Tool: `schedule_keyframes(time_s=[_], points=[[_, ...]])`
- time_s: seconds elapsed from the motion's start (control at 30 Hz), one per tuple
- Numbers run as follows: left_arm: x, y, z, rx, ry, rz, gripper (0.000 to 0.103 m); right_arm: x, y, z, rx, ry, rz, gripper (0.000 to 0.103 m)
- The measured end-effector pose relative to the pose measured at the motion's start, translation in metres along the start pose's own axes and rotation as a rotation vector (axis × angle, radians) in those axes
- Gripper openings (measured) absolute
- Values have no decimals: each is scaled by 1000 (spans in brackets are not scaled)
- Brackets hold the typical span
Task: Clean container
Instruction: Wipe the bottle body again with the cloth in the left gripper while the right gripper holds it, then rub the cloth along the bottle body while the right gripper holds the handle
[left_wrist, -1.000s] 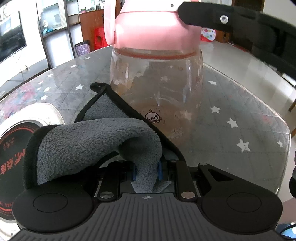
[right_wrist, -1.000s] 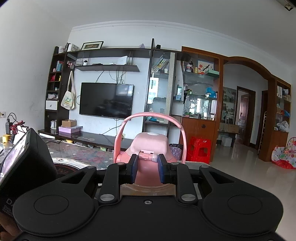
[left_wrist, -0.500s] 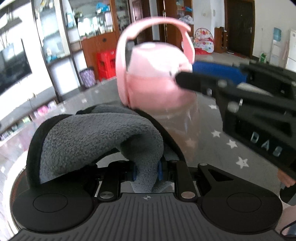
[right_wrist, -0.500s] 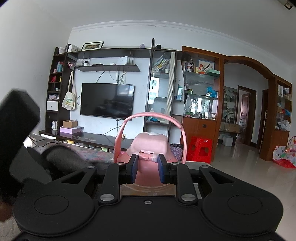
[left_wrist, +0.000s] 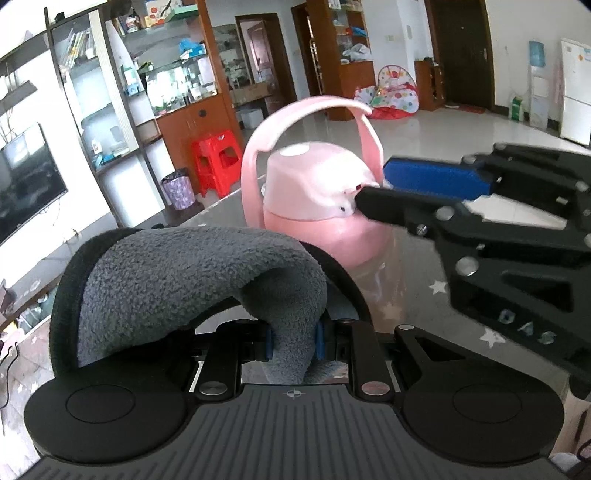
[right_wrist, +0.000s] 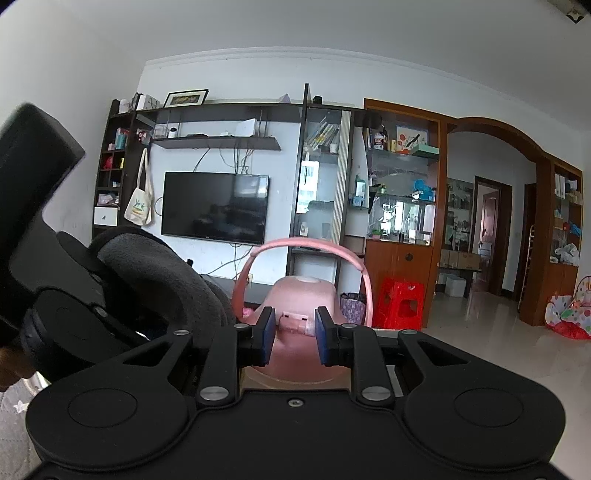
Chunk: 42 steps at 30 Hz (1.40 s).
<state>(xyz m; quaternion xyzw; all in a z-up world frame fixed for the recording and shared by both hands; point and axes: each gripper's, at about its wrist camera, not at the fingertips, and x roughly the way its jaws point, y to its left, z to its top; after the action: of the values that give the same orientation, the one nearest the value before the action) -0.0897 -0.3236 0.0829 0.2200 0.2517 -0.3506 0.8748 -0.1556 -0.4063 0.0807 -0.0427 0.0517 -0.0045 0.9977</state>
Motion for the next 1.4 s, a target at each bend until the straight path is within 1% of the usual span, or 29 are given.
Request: schedule_keyframes(time_s=[0.27,0.77,1.4], points=[[14,6,-8,2,40,-14,21,-2,0,-1,6,1,-1,25],[31,8,-17,-10,88,-28,21,0,-2,2,12,19,1,25],[46,-2,-40,-22,169,-61,21,-2,-1,-7,20,36,0,25]])
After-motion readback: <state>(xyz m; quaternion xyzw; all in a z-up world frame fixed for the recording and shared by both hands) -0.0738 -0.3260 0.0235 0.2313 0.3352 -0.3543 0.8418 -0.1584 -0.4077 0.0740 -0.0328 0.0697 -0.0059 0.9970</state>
